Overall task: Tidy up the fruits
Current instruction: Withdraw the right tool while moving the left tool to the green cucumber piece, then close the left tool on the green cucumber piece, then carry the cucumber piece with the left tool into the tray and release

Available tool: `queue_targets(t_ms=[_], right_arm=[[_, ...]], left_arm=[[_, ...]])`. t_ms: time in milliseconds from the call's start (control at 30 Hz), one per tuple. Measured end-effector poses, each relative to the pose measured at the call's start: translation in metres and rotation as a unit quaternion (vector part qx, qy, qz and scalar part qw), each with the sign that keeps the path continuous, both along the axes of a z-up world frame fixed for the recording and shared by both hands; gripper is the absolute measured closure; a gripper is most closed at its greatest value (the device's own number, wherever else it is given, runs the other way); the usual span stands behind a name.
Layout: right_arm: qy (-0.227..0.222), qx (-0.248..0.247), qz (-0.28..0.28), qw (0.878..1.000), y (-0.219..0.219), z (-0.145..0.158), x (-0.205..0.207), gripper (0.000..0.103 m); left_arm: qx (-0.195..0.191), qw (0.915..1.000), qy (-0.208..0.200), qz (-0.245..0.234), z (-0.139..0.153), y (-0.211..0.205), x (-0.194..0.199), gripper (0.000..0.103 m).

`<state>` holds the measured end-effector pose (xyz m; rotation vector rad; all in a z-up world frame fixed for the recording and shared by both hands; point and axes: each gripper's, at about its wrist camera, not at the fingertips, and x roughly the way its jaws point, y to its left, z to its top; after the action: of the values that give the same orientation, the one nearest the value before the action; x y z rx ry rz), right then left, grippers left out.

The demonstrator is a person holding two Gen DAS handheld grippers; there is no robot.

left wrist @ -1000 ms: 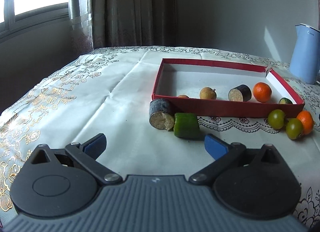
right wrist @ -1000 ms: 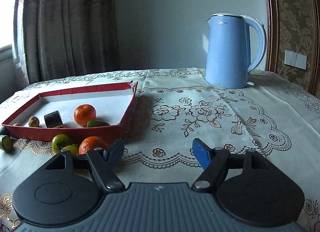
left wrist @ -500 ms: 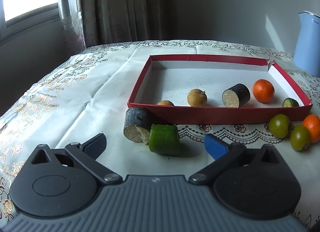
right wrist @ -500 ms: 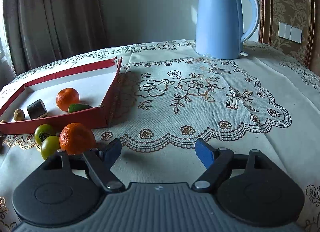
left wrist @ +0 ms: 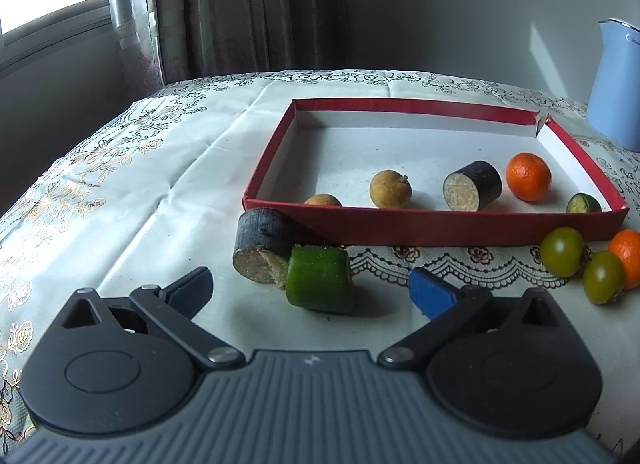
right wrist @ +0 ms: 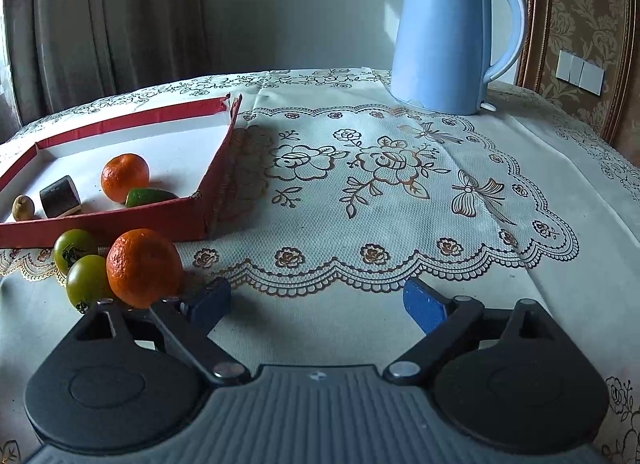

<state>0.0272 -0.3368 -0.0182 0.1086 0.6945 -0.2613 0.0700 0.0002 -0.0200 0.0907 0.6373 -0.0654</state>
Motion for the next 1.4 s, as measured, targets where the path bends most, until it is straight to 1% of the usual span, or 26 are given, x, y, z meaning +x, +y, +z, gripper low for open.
queue_targets(t_ms=[100,233,267,300,333,400,467,533,633,700,733,767,800,1000,1100,1400], right_arm=[[0.000,0.000,0.000,1.000,0.000,0.000,0.000,0.009],[0.000,0.000,0.000,1.000,0.000,0.000,0.000,0.009],[0.000,0.001,0.000,1.000,0.000,0.000,-0.001,0.009],[-0.001,0.002,0.001,1.000,0.000,0.000,-0.001,0.009],[-0.001,0.002,0.001,1.000,0.000,0.000,-0.001,0.008],[-0.001,0.003,0.001,1.000,0.000,0.000,-0.001,0.008],[-0.001,0.004,0.001,1.000,-0.001,0.000,-0.001,0.008],[-0.002,0.005,0.002,1.000,-0.001,0.000,-0.001,0.008],[-0.002,0.007,0.003,1.000,-0.001,0.000,-0.001,0.008],[-0.003,0.008,0.004,1.000,-0.002,0.000,-0.001,0.007],[-0.003,0.008,0.004,1.000,-0.002,0.000,-0.001,0.007],[-0.003,0.008,0.004,1.000,-0.002,0.000,-0.001,0.007],[-0.003,0.008,0.004,1.000,-0.002,0.000,-0.001,0.007],[-0.003,0.008,0.004,1.000,-0.001,0.000,-0.001,0.007],[-0.003,0.008,0.004,1.000,-0.001,0.000,-0.001,0.007],[-0.003,0.008,0.004,1.000,-0.001,0.000,-0.001,0.007]], left_arm=[[-0.003,1.0000,-0.001,0.000,0.000,0.001,0.000,0.000],[-0.023,0.9997,0.003,0.003,-0.001,0.010,0.000,0.001],[-0.028,0.9996,0.007,0.003,-0.002,0.012,0.001,0.004],[-0.033,0.9994,0.013,0.004,-0.003,0.014,0.002,0.010],[-0.036,0.9992,0.018,0.006,-0.004,0.016,0.003,0.013],[-0.040,0.9991,0.014,0.007,-0.004,0.017,0.002,0.014],[-0.035,0.9993,0.014,0.006,-0.004,0.015,0.001,0.015],[-0.035,0.9993,0.010,0.007,-0.003,0.015,0.001,0.020],[-0.034,0.9994,0.004,0.010,-0.002,0.014,-0.002,0.032],[-0.033,0.9994,-0.001,0.005,-0.002,0.013,-0.004,0.050],[-0.034,0.9994,-0.003,0.000,-0.001,0.012,-0.006,0.054],[-0.035,0.9994,-0.005,-0.006,-0.001,0.011,-0.007,0.063],[-0.035,0.9994,-0.005,-0.007,0.000,0.009,-0.008,0.067],[-0.026,0.9995,-0.013,-0.007,0.003,0.003,-0.015,0.076],[-0.033,0.9994,-0.008,-0.010,0.007,0.002,-0.017,0.076],[-0.031,0.9989,-0.019,-0.029,0.018,-0.011,-0.033,0.076]])
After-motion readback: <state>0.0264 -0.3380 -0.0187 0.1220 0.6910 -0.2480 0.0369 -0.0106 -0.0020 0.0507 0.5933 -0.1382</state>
